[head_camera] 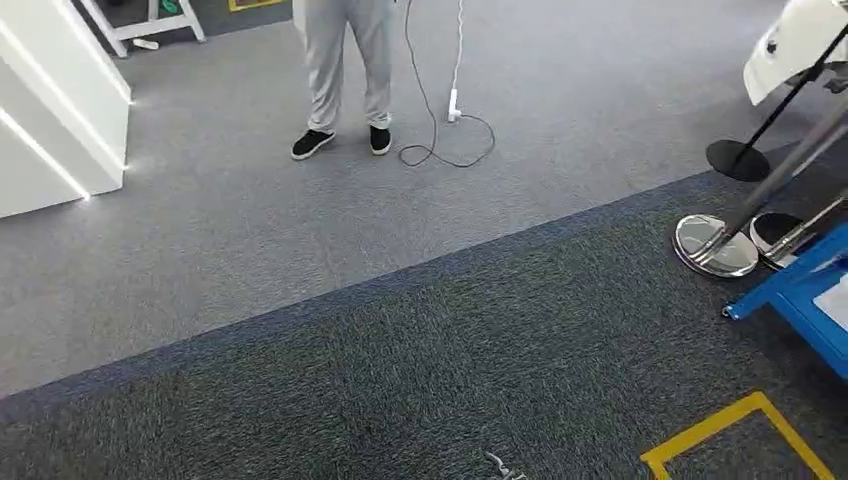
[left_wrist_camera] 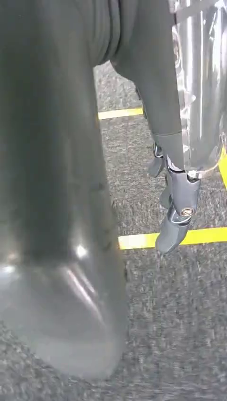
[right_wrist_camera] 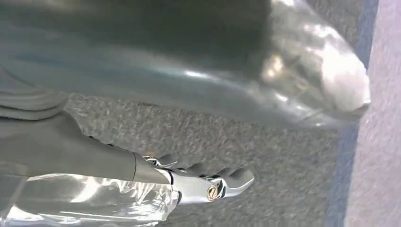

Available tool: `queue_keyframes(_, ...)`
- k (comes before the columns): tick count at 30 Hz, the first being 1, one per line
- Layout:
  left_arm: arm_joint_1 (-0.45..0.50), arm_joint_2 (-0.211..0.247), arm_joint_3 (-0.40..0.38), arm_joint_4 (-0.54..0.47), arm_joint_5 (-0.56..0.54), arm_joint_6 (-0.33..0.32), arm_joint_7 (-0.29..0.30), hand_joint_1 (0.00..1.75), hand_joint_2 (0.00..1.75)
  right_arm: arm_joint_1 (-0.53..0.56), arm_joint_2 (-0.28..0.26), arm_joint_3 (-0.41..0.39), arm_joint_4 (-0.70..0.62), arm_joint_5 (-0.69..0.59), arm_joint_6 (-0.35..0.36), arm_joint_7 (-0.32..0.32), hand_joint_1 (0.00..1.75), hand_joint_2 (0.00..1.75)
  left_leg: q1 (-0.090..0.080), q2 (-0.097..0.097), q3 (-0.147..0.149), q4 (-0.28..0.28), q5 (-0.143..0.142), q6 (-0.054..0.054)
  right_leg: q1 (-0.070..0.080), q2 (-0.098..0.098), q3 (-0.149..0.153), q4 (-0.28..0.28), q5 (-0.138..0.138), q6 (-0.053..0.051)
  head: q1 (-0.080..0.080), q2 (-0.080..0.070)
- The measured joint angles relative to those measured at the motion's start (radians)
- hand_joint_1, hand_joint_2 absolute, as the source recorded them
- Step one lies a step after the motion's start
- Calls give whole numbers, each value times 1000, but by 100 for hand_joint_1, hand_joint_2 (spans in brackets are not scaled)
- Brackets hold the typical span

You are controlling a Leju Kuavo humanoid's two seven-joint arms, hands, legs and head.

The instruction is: Take the parts from the cabinet and place them on the table.

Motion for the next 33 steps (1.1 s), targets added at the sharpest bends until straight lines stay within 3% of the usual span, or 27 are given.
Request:
queue_keyframes(2,-2,0,0,0,-1,0,6,0,0,-2,0,0,0,0,4,0,0,0,0,-18,60,-160,105,12,1,32,4,5,-4,1,0,0)
queue_keyframes(3,-1,2,0,0,0,0,11,0,0,-3,0,0,0,0,10,0,0,0,-1,-57,93,-250,150,19,0,45,3,8,-7,4,0,0)
queue_keyframes(4,-1,3,0,0,2,0,15,0,0,-6,1,0,0,0,14,0,0,0,-1,-90,101,-275,134,21,4,53,0,12,-9,7,0,0)
queue_keyframes(5,-3,3,0,0,4,-1,17,0,0,-7,1,0,1,0,17,0,0,0,-3,-78,102,-285,130,19,0,69,-5,8,-15,16,0,0)
queue_keyframes(6,-6,3,0,0,5,-1,21,0,0,-7,1,0,1,1,19,0,0,0,-10,-67,107,-296,120,29,-6,77,-4,-3,-18,28,0,0)
queue_keyframes(7,-5,3,0,0,7,-2,22,0,0,-5,1,0,2,3,23,0,0,0,-8,-59,115,-312,124,39,-1,79,-2,20,9,36,0,0)
queue_keyframes(8,-5,2,0,0,8,-2,24,0,0,-6,0,0,3,3,24,1,0,0,-8,-50,128,-319,126,46,-1,79,-1,17,9,38,0,0)
queue_keyframes(10,-1,1,0,0,11,-2,29,0,0,-12,0,0,4,5,26,0,0,0,-8,-26,158,-327,127,55,1,-2,-14,59,-19,49,1,0)
queue_keyframes(11,-1,1,1,0,11,-2,32,0,0,-18,0,0,4,6,27,0,0,0,-10,-12,165,-328,122,58,-1,-23,-51,118,-45,51,1,0)
queue_keyframes(13,4,2,2,0,10,-5,44,0,0,-19,0,0,6,5,28,0,0,0,-12,16,179,-328,104,54,-9,-40,-156,274,-102,51,1,0)
queue_keyframes(14,6,2,2,0,10,-5,49,0,0,-16,0,0,8,5,28,0,0,0,-11,27,190,-328,94,50,-13,-43,-188,308,-104,54,1,0)
queue_keyframes(15,7,2,2,0,9,-5,52,0,0,-11,0,0,11,5,29,0,0,0,-10,39,203,-328,82,46,-18,-45,-196,293,-90,60,1,0)
queue_keyframes(17,8,2,2,0,7,-8,56,0,0,-6,-1,0,15,5,28,-1,0,0,-8,64,241,-328,52,38,-28,-64,-156,158,-25,75,1,0)
queue_keyframes(18,8,2,2,0,6,-8,56,0,0,-6,-1,0,16,4,28,-1,0,0,-7,76,260,-328,36,33,-29,-91,-132,78,30,69,1,0)
queue_keyframes(19,11,3,3,0,6,-8,57,0,0,-5,-1,0,19,3,29,-1,0,0,-8,88,279,-328,20,26,-24,-139,-134,57,87,55,0,0)
queue_keyframes(20,11,5,4,0,6,-9,58,0,0,-7,0,0,21,3,29,-1,0,0,-9,96,285,-334,7,16,-7,-145,-133,46,62,45,1,0)
queue_keyframes(22,6,6,4,0,4,-12,61,0,0,-9,0,0,21,3,30,-2,0,0,-5,117,330,-344,3,-5,-3,-113,-113,43,44,20,-1,0)
queue_keyframes(23,0,5,4,0,3,-16,62,0,0,-10,-3,0,23,2,30,-2,0,0,1,116,324,-314,26,-15,0,-97,-98,38,30,13,-1,0)
queue_keyframes(24,-7,5,4,0,3,-17,63,0,0,-11,-4,0,23,1,29,-2,0,0,9,97,281,-232,61,-21,-6,-80,-70,31,20,1,0,0)
queue_keyframes(25,-8,5,4,0,3,-19,63,0,0,-12,-5,0,24,1,28,-3,0,0,9,43,223,-129,95,-20,-5,-77,-45,27,6,-8,0,0)
queue_keyframes(26,-7,5,3,0,0,-22,63,0,0,-15,-5,0,26,0,27,-3,0,0,10,16,162,-46,92,-18,-5,-64,-25,24,-9,-14,-1,0)
queue_keyframes(27,-4,5,3,0,-2,-22,63,0,0,-17,-4,0,26,0,27,-4,0,0,11,4,106,8,58,-18,-5,-47,-7,22,-24,-16,-1,0)
queue_keyframes(28,-1,5,3,0,-3,-23,63,0,0,-16,-3,0,26,0,27,-5,0,0,11,1,58,35,-7,-20,-6,-30,15,22,-34,-16,-1,0)
queue_keyframes(30,9,5,3,0,-3,-23,67,0,0,-11,-1,0,29,0,27,-6,0,0,10,1,-7,15,-136,-14,-6,11,61,21,-62,-13,-1,0)
queue_keyframes(31,9,6,3,0,-3,-23,69,0,0,-9,-1,0,30,0,27,-8,0,0,9,-1,-29,-17,-154,-9,-6,29,80,21,-77,-10,-1,0)
queue_keyframes(32,9,7,3,0,-3,-22,69,0,0,-9,-1,0,31,0,27,-8,0,0,8,-6,-47,-69,-121,-5,-7,45,99,21,-94,-9,-1,0)
queue_keyframes(33,11,9,3,0,-3,-21,69,0,0,-9,1,0,32,0,28,-9,0,0,7,-23,-59,-132,-25,-2,-8,56,116,21,-109,-7,-1,0)
